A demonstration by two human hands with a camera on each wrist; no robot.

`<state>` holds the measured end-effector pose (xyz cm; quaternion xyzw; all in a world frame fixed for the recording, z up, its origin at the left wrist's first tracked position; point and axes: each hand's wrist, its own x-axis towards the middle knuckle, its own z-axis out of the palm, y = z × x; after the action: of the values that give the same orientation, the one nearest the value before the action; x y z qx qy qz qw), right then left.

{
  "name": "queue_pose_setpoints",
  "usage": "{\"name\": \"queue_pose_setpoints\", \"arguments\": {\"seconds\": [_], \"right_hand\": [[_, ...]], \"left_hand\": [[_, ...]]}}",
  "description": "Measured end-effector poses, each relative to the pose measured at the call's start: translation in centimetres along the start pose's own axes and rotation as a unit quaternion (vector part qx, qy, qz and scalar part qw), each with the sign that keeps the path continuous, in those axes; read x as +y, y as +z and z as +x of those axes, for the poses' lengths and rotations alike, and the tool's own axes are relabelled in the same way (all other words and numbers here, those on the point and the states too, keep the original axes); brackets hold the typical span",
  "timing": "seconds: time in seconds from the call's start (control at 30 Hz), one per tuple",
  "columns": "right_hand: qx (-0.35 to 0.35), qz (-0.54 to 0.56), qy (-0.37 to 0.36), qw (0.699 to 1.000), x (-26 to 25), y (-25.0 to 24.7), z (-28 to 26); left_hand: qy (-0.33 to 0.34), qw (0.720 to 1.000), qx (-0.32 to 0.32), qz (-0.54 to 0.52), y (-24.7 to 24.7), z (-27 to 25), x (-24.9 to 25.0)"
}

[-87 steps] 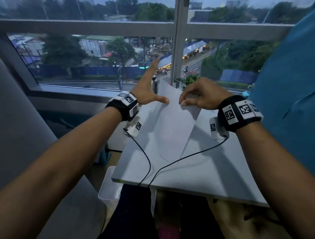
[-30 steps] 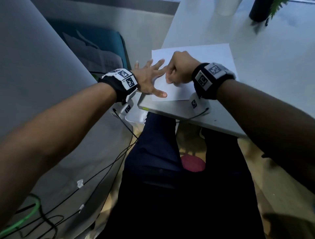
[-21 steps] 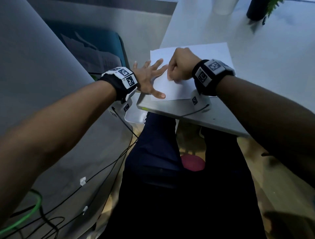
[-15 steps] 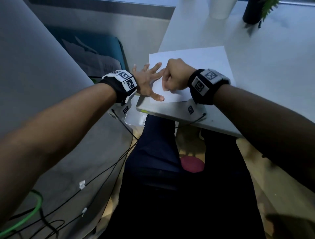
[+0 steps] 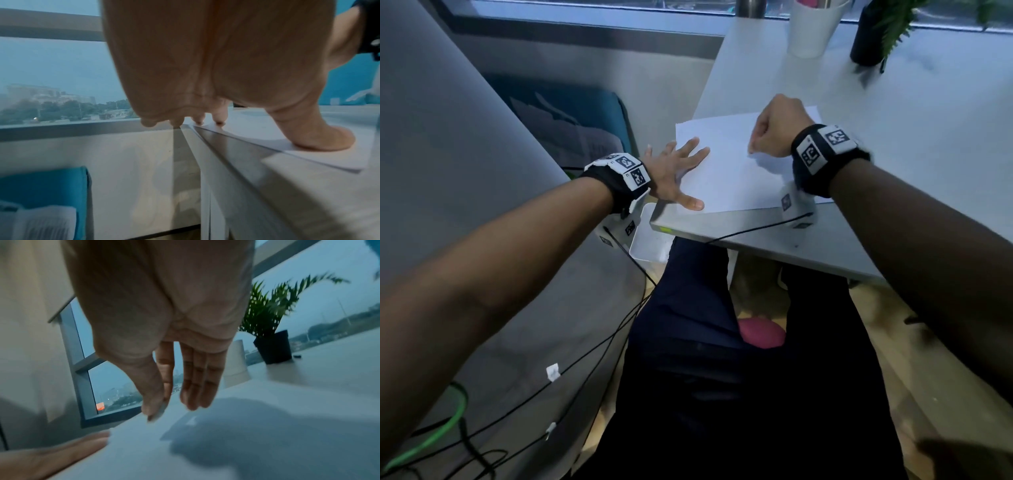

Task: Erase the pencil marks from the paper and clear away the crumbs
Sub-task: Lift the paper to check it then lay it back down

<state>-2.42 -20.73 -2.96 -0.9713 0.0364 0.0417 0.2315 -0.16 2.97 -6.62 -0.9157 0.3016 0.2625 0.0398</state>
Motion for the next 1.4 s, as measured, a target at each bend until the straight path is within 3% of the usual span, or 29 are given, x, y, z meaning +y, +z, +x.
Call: {"name": "queue_pose_setpoints", "arguments": {"seconds": [0.1, 0.13, 0.23, 0.3, 0.4, 0.5, 0.63, 0.7, 0.77, 0.9, 1.0, 1.1, 1.13, 1.27, 1.4], "right_hand": [[-0.040, -0.058, 0.021, 0.997, 2.4, -0.7, -0.4], [-0.054, -0.062, 0.029, 0.996, 3.0, -0.7, -0.5], [-0.063, -0.058, 0.029, 0.996, 4.1, -0.5, -0.8], [-0.057, -0.046, 0.028, 0.997, 4.2, -0.3, -0.7], [-0.051, -0.041, 0.023, 0.998, 4.3, -0.1, -0.6], [-0.045, -0.028, 0.023, 0.998, 4.6, -0.2, -0.9], [0.094, 0.037, 0.032, 0.994, 6.2, -1.3, -1.6], [0.196, 0.115, 0.051, 0.973, 7.9, -2.7, -1.8], [0.249, 0.217, 0.053, 0.942, 9.3, -4.5, -1.9], [0.221, 0.338, -0.003, 0.915, 8.8, -7.6, -3.3], [0.278, 0.346, -0.013, 0.896, 8.2, -9.0, -3.4], [0.321, 0.365, -0.029, 0.873, 8.4, -10.3, -3.3], [0.324, 0.371, -0.035, 0.869, 8.6, -10.6, -3.3], [0.317, 0.384, -0.055, 0.865, 8.9, -11.4, -4.0], [0.328, 0.386, -0.063, 0.860, 9.0, -12.0, -4.9]], "left_hand": [[0.034, 0.994, 0.038, -0.095, 0.6, 0.3, -1.4], [0.017, 0.987, 0.070, -0.142, 0.9, 0.8, -2.1], [-0.114, 0.942, 0.158, -0.272, 0.5, 2.8, -3.9], [-0.176, 0.912, 0.154, -0.336, -0.5, 2.9, -3.9], [-0.142, 0.850, 0.220, -0.457, -2.0, 2.7, -2.5], [-0.126, 0.822, 0.282, -0.478, -3.2, 3.1, -1.2], [-0.060, 0.765, 0.341, -0.543, -5.2, 2.6, 0.1], [-0.011, 0.739, 0.361, -0.569, -6.2, 2.1, 0.3], [0.042, 0.701, 0.359, -0.615, -7.3, 1.5, 0.1], [0.073, 0.623, 0.381, -0.679, -9.1, 1.1, 0.4], [0.059, 0.625, 0.372, -0.684, -9.6, 1.6, 1.7], [0.037, 0.683, 0.330, -0.651, -9.2, 2.0, 3.0], [0.026, 0.689, 0.337, -0.642, -9.1, 2.2, 3.3], [-0.001, 0.631, 0.380, -0.676, -9.4, 2.4, 3.6], [0.036, 0.631, 0.379, -0.676, -10.0, 1.7, 5.0]]}}
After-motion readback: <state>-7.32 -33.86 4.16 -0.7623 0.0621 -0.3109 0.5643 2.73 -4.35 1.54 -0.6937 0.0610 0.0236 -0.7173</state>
